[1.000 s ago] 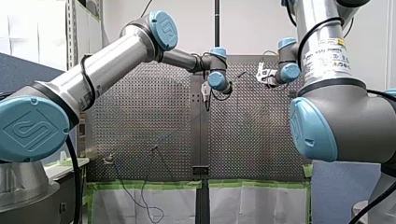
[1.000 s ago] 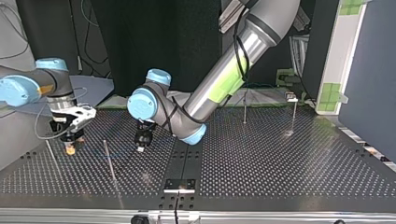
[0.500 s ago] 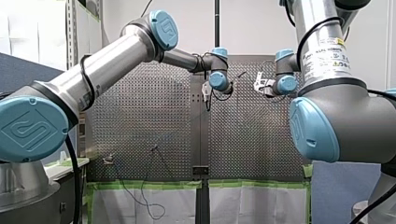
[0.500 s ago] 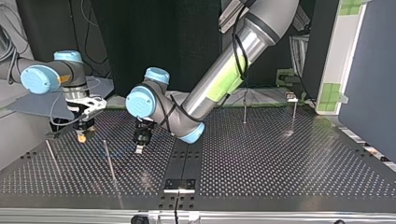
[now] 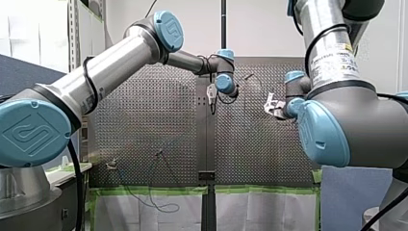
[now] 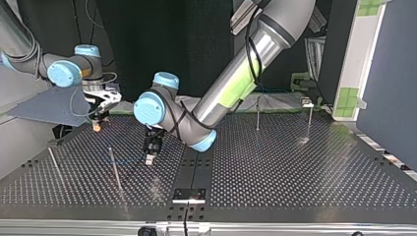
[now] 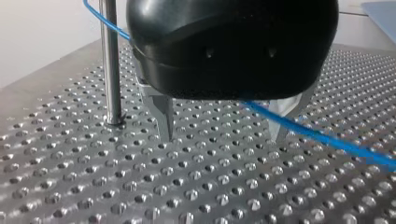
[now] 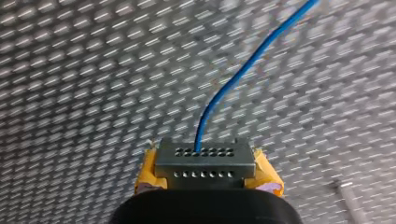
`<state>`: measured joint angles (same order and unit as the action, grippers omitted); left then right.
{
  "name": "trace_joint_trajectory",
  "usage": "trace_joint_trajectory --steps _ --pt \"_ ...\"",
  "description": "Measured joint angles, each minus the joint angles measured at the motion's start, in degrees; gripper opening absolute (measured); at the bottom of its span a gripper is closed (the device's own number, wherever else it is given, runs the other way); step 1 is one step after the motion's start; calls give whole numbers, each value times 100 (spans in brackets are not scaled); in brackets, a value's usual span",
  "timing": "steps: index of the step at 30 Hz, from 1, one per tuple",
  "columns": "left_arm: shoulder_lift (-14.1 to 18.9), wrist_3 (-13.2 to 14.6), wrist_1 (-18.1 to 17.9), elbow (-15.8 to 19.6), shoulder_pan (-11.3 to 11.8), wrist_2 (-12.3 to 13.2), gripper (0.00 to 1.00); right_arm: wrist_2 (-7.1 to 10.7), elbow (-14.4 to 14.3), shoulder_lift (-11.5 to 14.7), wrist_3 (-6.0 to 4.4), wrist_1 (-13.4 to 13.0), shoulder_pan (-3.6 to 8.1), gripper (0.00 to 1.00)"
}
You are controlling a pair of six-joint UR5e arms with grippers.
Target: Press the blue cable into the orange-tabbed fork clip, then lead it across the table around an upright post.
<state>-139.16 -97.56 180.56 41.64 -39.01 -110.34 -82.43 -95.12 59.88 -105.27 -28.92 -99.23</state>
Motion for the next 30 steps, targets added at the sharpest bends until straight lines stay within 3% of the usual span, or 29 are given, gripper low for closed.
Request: trace_joint_trajectory --steps 10,13,19,26,30 --pt "0 6 4 0 19 -157 100 -3 -122 -549 -21 -550 100 0" --pt "3 2 0 -4 25 -164 100 25 -95 -730 -33 -731 217 0" --pt "1 6 -2 -7 31 -249 100 174 -55 -1106 -50 -1107 568 0" --pt "3 9 -3 -9 29 -363 100 239 106 -1492 -149 -1494 951 0" --pt "2 9 -3 -9 26 -382 100 262 155 -1696 -160 -1698 1082 0"
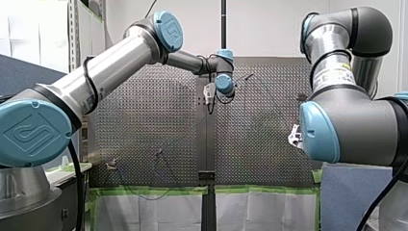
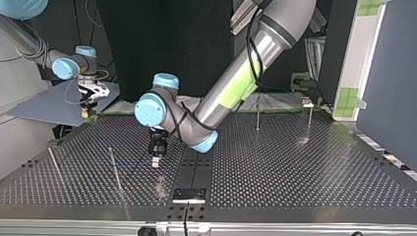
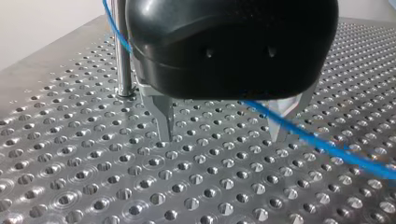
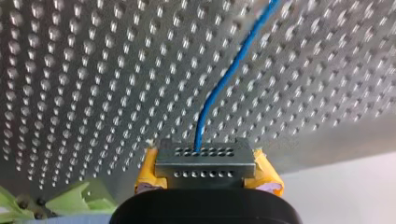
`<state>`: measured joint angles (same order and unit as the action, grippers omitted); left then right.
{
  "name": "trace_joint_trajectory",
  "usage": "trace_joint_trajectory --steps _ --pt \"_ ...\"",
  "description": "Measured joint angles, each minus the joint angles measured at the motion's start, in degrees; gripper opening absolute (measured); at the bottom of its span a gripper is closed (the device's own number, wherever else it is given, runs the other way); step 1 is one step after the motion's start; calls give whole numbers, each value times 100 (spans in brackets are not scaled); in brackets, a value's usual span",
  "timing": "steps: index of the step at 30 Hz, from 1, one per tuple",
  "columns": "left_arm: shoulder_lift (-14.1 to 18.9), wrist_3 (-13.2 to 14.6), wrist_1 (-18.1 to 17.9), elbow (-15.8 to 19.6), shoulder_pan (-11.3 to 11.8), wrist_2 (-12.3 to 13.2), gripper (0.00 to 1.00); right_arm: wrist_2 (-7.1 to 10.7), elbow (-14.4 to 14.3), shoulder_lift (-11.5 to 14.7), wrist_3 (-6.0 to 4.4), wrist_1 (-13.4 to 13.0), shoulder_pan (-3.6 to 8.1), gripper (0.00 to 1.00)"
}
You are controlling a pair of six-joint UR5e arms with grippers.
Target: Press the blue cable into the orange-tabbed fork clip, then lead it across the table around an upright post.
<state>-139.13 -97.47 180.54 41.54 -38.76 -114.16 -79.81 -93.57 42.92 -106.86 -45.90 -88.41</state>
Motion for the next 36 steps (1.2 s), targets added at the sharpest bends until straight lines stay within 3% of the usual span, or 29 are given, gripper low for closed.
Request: trace_joint_trajectory --steps 8,17,25,36 --pt "-1 6 15 1 -1 -48 100 6 71 -448 -10 -343 10 0" --pt "-1 1 18 2 -1 -76 100 -8 91 -914 -11 -353 -1 0" --pt "-1 -69 246 4 -42 -355 100 -15 133 -996 -11 -334 -5 0" --pt "5 -600 732 -18 -178 -927 100 -9 148 -999 47 -324 -28 0"
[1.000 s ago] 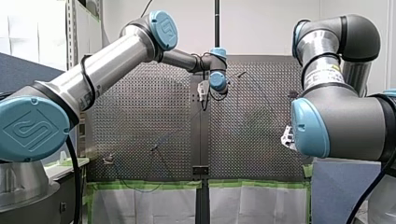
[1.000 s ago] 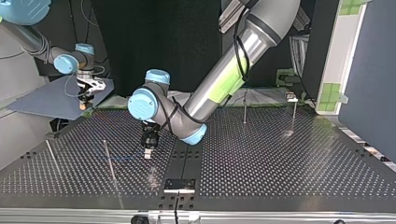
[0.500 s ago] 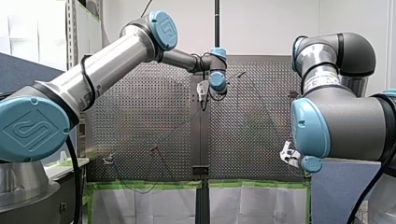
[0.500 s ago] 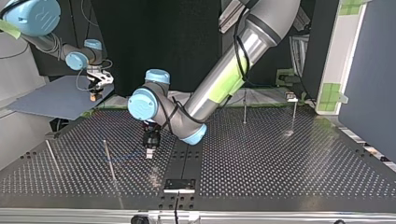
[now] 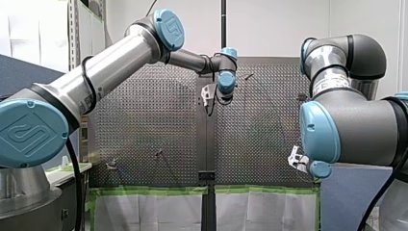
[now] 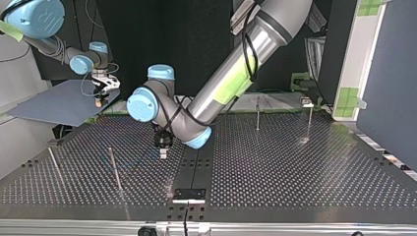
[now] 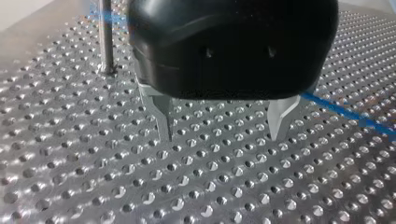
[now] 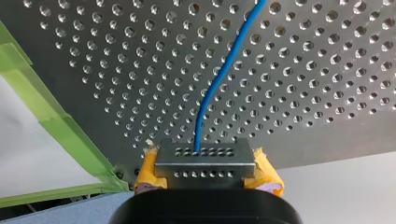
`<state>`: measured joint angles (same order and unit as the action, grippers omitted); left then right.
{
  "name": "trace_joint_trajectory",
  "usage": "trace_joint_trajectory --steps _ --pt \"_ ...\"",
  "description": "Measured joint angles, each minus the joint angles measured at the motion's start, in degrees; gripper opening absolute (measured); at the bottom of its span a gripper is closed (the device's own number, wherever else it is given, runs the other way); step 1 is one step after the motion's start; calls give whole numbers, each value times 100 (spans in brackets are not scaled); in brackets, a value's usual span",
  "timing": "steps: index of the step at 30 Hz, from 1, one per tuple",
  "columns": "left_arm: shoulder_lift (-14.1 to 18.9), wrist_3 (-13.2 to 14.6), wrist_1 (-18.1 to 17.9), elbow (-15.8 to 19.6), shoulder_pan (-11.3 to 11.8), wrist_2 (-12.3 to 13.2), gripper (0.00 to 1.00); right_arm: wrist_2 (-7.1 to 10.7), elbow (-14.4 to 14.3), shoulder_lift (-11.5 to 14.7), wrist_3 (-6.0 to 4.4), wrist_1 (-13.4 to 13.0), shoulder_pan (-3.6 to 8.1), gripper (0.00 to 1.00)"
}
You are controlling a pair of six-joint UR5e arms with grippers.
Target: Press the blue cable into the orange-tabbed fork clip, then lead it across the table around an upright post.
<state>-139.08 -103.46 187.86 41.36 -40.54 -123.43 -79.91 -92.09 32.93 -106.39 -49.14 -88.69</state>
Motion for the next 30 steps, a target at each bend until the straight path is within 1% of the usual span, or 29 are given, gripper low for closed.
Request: trace_joint_trajectory --steps 2,8,14,17,25,30 --pt "0 -113 20 -13 -3 -69 100 -7 10 0 20 0 -5 0" --pt "0 -456 33 -31 21 -35 100 -30 40 0 107 30 -17 0" --pt "0 -814 34 -32 39 -5 100 -34 44 0 132 94 -20 0" --pt "0 -920 42 -31 38 -7 100 -35 45 0 134 109 -21 0" --pt "0 -1059 99 -29 23 4 100 -35 58 1 144 114 -21 0" --pt "0 -1284 252 -27 11 161 100 -35 61 2 163 121 -21 0"
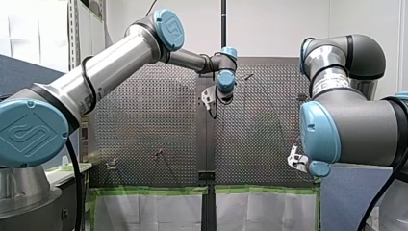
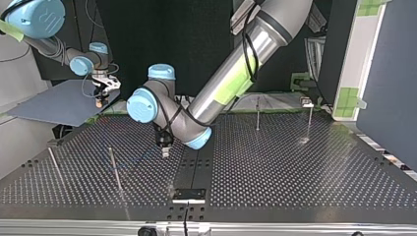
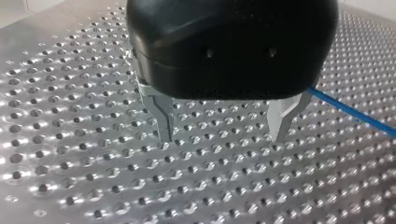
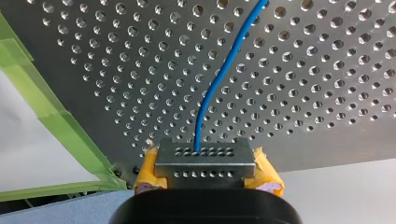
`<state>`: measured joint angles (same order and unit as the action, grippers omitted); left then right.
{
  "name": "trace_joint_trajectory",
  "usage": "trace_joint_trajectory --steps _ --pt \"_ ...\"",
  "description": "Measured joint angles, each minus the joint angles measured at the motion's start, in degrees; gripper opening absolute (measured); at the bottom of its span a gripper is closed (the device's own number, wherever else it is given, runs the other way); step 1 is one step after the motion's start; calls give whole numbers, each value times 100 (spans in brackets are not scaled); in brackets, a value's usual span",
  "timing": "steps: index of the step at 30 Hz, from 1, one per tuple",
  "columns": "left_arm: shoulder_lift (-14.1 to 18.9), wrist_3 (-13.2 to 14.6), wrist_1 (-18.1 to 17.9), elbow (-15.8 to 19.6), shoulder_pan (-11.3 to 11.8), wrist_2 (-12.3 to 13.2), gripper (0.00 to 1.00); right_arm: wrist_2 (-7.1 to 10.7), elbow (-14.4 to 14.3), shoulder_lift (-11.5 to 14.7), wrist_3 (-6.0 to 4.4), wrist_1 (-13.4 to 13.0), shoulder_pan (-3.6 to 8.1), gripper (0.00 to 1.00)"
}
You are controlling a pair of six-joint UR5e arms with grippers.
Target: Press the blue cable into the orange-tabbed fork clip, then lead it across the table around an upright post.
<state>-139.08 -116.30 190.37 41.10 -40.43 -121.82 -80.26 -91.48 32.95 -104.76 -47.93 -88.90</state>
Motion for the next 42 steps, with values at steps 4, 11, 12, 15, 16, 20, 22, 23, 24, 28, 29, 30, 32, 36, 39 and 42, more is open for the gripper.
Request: trace_joint_trajectory --steps 4,11,12,15,16,20,22,23,24,28,29,30,32,36,39,42 --pt "0 -192 119 2 0 184 100 0 1 0 17 19 0 0" --pt "113 -576 61 199 33 565 100 0 1 -2 45 29 -9 0" --pt "154 -626 19 246 43 617 100 0 1 -2 49 29 -11 0" --pt "317 -802 -140 416 82 793 100 0 5 -2 56 31 -15 0" --pt "368 -854 -194 468 94 845 100 0 8 -2 57 33 -16 0" --pt "514 -1080 -415 692 124 1071 100 1 23 -1 75 37 -26 0" --pt "534 -1185 -520 798 123 1176 100 1 25 -1 83 39 -30 0" --pt "542 -1253 -587 864 122 1243 100 0 24 -1 87 41 -32 0" --pt "546 -1301 -633 912 119 1290 100 0 25 -1 87 43 -32 0" --pt "558 -1525 -839 1097 93 1515 100 0 27 1 92 58 -34 0" --pt "569 -1600 -877 1127 84 1591 100 0 28 2 93 60 -35 0" --pt "579 -1655 -895 1142 78 1645 100 0 28 2 93 61 -35 0" --pt "615 -1768 -911 1159 67 1759 100 0 28 2 95 63 -39 0" --pt "697 -1964 -901 1170 46 1955 100 0 28 1 101 66 -42 0" --pt "736 -2109 -869 1173 19 2099 100 0 28 2 103 67 -43 0" --pt "751 -2250 -841 1174 -18 2240 100 1 29 2 103 67 -47 0"
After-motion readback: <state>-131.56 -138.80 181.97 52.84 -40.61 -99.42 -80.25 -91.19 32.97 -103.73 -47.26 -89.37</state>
